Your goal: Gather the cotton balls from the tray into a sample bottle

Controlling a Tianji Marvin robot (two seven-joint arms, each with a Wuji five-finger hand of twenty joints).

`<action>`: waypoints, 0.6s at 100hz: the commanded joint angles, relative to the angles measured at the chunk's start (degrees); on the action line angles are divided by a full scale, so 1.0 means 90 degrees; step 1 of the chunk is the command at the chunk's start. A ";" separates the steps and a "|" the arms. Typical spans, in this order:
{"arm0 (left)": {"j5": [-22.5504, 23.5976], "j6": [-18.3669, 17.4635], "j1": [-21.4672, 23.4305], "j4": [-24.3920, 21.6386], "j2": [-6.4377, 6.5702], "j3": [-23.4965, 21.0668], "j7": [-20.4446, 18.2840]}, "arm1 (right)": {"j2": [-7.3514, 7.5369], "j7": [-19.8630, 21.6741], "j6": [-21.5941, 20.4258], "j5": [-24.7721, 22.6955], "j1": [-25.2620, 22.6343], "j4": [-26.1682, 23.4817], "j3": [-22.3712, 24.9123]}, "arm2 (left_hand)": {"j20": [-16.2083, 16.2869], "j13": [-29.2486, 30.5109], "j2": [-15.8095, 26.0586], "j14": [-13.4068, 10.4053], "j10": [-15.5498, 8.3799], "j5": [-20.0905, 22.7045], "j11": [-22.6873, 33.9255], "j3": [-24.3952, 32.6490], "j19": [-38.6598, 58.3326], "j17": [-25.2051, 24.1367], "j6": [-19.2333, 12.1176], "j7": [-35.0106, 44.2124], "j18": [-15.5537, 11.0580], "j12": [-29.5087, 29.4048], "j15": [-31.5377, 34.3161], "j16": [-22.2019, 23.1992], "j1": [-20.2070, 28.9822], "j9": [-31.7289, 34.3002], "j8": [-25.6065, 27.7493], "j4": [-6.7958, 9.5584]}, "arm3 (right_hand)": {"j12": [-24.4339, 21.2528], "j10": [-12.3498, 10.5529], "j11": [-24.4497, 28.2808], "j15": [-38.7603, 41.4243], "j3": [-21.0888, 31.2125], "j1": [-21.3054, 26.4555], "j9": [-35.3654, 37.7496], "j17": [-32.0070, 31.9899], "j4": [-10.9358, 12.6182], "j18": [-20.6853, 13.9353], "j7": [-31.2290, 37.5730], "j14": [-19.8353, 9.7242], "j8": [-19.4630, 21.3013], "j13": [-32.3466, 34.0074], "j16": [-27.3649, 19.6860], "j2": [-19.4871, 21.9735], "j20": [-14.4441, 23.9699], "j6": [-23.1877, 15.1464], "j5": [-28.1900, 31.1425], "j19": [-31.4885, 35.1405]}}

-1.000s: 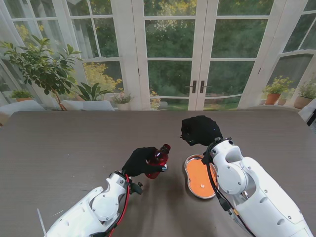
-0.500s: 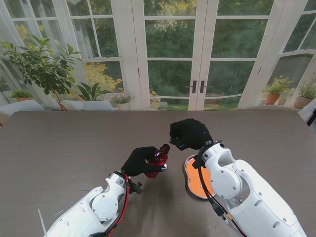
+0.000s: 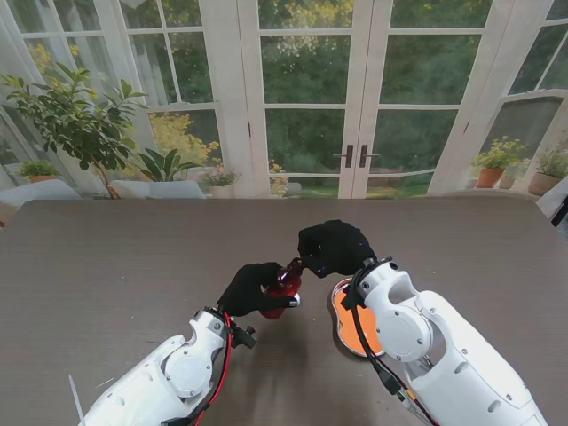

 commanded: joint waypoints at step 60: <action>0.0009 -0.0010 -0.0012 -0.0050 -0.0045 0.0011 -0.0086 | 0.0031 0.0271 -0.0094 -0.0074 -0.0012 -0.0066 -0.0090 | 0.0033 0.0046 0.1188 0.0021 -0.0757 0.0910 0.0438 0.1442 -0.0058 -0.0243 -0.1406 0.1403 -0.0257 0.0122 0.0085 0.0097 0.1462 0.0495 0.0098 0.0382 | 0.0027 -0.0019 0.0116 0.0249 0.0125 0.0033 0.0016 -0.0003 0.0264 -0.0026 0.0013 -0.0191 0.0102 0.0161 0.0084 0.0167 0.0131 0.0065 -0.0043 0.0345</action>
